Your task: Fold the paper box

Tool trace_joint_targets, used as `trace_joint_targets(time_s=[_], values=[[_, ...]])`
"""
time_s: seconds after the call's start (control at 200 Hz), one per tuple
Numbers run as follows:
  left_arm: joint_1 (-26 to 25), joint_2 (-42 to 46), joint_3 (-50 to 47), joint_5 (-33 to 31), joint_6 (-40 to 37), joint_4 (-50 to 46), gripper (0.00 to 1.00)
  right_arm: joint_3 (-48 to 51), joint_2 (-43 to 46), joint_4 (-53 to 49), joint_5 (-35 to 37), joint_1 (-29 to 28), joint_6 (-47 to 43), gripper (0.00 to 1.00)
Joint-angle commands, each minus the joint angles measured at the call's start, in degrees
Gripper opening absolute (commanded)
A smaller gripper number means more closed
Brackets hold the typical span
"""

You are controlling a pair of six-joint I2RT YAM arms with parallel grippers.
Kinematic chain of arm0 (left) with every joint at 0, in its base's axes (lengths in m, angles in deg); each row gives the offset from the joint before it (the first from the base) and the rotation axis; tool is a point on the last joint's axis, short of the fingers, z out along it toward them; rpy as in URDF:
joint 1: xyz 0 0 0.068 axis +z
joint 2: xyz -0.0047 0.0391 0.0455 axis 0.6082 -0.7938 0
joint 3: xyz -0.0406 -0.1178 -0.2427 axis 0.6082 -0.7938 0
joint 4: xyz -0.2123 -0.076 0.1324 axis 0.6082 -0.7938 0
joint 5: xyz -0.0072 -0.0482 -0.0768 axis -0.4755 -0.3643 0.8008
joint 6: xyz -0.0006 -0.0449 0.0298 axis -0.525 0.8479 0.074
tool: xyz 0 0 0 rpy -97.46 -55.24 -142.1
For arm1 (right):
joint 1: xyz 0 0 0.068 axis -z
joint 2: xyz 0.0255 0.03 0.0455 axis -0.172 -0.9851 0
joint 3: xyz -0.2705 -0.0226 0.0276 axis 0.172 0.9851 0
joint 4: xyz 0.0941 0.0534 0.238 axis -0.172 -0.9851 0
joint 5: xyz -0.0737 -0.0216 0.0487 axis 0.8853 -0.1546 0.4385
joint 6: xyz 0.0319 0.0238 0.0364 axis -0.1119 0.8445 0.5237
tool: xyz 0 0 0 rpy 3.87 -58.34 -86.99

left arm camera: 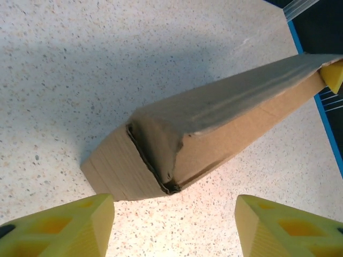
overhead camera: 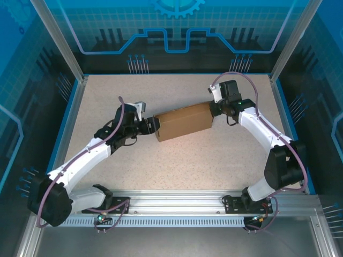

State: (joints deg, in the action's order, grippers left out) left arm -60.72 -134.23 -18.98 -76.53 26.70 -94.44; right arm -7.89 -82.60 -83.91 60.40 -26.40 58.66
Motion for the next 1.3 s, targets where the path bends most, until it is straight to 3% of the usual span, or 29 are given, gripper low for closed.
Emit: trace_joint_targets(time_s=[0.0,0.14,0.33,0.7,0.915,1.291], values=[[2.6,0.8,1.2,5.4,3.9,3.6,0.67,2.7,-1.2,-8.0,-0.8,-1.5,0.5,0.03],[4.1,-3.1,2.4,8.2,8.2,7.8,0.73,2.7,-1.3,-8.0,-0.9,-1.6,0.5,0.03],[5.8,-7.4,2.7,9.6,11.5,12.4,0.72,2.7,-1.2,-8.1,-1.1,-1.6,0.3,0.04],[5.9,-9.9,-3.9,8.5,10.0,13.1,0.52,3.5,-1.3,-7.1,-2.1,-1.7,0.8,0.05],[5.8,-10.6,-5.5,8.9,9.6,14.1,0.46,3.4,-0.1,-7.3,-1.8,-1.7,0.9,0.07],[5.9,-11.7,-6.4,8.6,8.7,15.2,0.35,2.3,7.8,-11.2,-4.0,-0.9,0.5,0.37]])
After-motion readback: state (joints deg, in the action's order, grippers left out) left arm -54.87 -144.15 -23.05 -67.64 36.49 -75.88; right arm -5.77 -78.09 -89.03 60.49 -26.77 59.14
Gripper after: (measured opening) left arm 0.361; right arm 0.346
